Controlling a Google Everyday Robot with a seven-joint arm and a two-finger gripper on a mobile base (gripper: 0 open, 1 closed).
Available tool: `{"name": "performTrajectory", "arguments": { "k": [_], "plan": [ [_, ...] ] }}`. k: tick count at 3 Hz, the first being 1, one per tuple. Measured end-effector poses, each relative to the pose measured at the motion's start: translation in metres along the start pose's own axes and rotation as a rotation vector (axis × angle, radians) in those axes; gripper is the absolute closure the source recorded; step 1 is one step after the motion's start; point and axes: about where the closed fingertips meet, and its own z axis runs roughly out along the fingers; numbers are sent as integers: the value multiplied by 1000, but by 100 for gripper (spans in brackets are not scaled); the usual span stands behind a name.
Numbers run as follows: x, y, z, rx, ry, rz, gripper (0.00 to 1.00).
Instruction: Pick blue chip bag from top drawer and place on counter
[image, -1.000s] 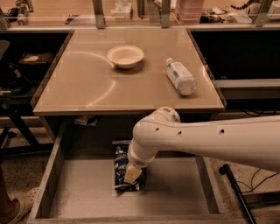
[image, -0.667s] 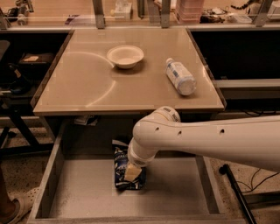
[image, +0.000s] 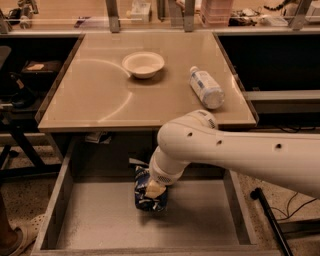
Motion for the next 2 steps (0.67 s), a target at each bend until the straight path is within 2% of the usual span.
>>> {"name": "performTrajectory", "arguments": {
  "k": [1, 2],
  "plan": [
    [-11, 7, -63, -16, -62, 8, 100],
    [-18, 16, -110, -32, -120, 5, 100]
  ]
}}
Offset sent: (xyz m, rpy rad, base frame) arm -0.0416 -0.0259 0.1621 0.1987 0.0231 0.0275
